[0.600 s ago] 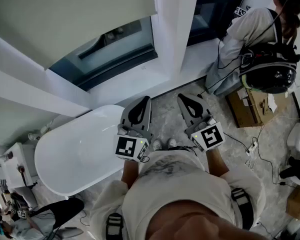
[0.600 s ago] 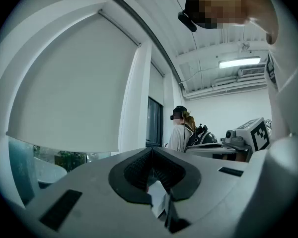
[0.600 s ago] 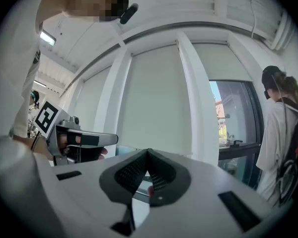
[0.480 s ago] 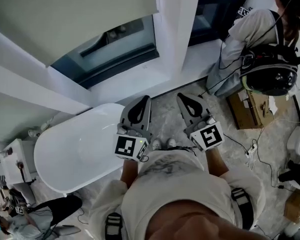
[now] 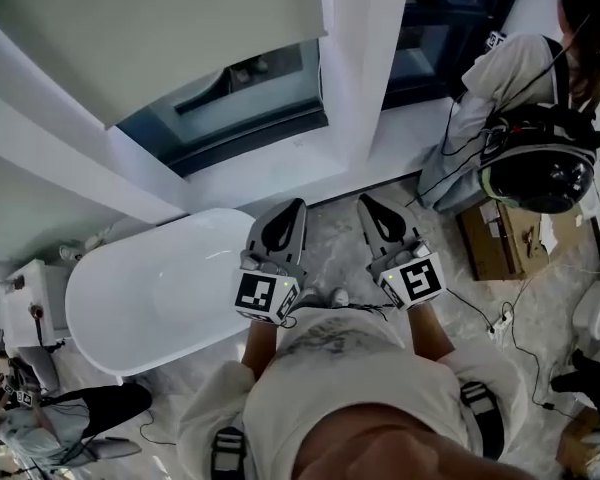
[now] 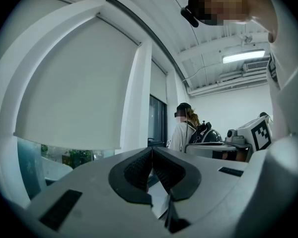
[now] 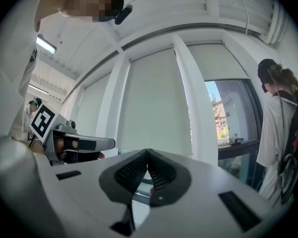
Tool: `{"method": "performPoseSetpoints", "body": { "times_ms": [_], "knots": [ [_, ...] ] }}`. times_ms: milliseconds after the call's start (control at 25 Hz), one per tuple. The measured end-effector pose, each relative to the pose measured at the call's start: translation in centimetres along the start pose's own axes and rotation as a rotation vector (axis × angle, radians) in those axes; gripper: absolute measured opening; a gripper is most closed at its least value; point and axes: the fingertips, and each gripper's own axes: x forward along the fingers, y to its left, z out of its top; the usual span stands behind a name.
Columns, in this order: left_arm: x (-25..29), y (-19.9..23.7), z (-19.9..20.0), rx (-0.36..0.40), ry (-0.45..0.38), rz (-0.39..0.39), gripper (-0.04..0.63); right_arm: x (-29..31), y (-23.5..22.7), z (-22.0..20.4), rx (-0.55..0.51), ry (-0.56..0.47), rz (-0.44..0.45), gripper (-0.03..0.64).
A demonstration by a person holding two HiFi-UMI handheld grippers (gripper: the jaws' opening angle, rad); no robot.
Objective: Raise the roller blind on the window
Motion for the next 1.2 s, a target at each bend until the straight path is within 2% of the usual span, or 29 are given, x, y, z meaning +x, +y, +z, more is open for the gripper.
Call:
{"method": "performPoseSetpoints", "body": {
  "times_ms": [440, 760, 1200],
  "knots": [
    [1.9, 1.3, -0.4, -0.002, -0.011, 0.025, 0.008, 2.2, -1.0, -0.6, -0.011, 0.017, 0.015, 0.061],
    [4.4, 5.2, -1.0, -0.018, -0.008, 0.031, 0.008, 6.4, -2.3, -1.1, -0.023, 0.033, 0.001, 0.061],
    [9.2, 10.1, -1.5, -0.027, 0.014, -0.032, 0.008, 12.7, -4.9, -1.2, -0.029, 0.048, -0.078, 0.061]
  ]
}}
